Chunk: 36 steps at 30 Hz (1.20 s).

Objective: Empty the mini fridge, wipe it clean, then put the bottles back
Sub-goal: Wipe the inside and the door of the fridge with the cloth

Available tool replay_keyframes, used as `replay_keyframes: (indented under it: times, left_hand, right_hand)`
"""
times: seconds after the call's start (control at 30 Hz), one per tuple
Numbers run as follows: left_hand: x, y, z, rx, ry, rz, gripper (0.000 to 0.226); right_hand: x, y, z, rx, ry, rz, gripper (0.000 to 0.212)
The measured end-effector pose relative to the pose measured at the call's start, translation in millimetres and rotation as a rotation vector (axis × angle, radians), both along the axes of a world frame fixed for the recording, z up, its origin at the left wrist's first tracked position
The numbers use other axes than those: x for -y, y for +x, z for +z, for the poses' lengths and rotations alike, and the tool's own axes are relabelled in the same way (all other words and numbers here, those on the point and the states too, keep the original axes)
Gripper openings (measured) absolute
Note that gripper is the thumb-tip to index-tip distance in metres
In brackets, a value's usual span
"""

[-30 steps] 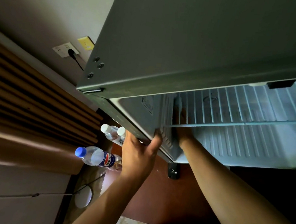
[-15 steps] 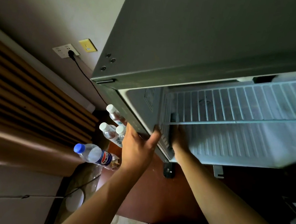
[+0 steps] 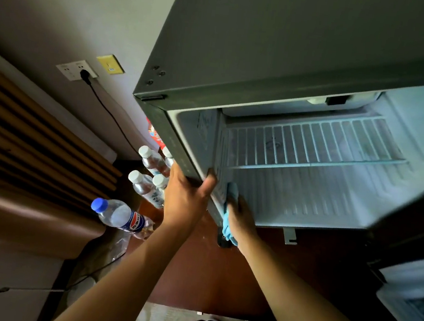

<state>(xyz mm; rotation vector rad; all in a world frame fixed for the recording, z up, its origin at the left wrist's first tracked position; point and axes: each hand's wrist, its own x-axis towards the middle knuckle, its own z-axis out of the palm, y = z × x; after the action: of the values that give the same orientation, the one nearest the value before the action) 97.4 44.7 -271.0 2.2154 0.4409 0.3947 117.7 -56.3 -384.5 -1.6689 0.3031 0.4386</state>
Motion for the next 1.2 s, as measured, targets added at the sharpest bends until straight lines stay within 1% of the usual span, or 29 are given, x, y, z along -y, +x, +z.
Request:
replay_keyframes:
  times: [0.07, 0.17, 0.33, 0.43, 0.5, 0.7, 0.97, 1.13, 1.2]
  left_hand:
    - [0.8, 0.3, 0.2, 0.014, 0.002, 0.01, 0.05]
    - [-0.1, 0.6, -1.6, 0.03, 0.003, 0.02, 0.047]
    - [3.7, -1.8, 1.3, 0.043, -0.033, 0.004, 0.052]
    - [3.9, -4.6, 4.2, 0.018, -0.105, -0.033, 0.053]
    - [3.7, -3.6, 7.6, 0.004, -0.137, -0.064, 0.056]
    - [3.1, -5.2, 7.8, -0.015, -0.096, -0.052, 0.053]
    - [0.6, -5.6, 5.5, -0.005, -0.086, -0.059, 0.056]
    - [3.9, -4.9, 0.7, 0.04, -0.077, -0.015, 0.056]
    - [5.2, -5.6, -1.9, 0.054, -0.092, -0.005, 0.058]
  right_hand:
    - [0.2, -1.6, 0.7, -0.004, -0.028, 0.013, 0.036]
    - [-2.5, -7.9, 3.9, -0.045, 0.009, -0.016, 0.035]
    - [-2.0, -18.1, 1.8, -0.087, 0.068, -0.058, 0.036]
    - [-3.9, -16.4, 2.2, -0.163, 0.101, -0.087, 0.034]
    - [-5.2, -9.3, 5.0, -0.202, 0.129, -0.102, 0.036]
    - [-9.7, 6.6, 6.3, -0.148, 0.125, -0.094, 0.047]
    - [-9.0, 11.5, 5.4, -0.134, 0.148, -0.088, 0.042]
    - [-1.8, -6.3, 1.6, -0.203, 0.157, -0.12, 0.035]
    - [7.6, -10.8, -0.4, -0.259, 0.208, -0.126, 0.04]
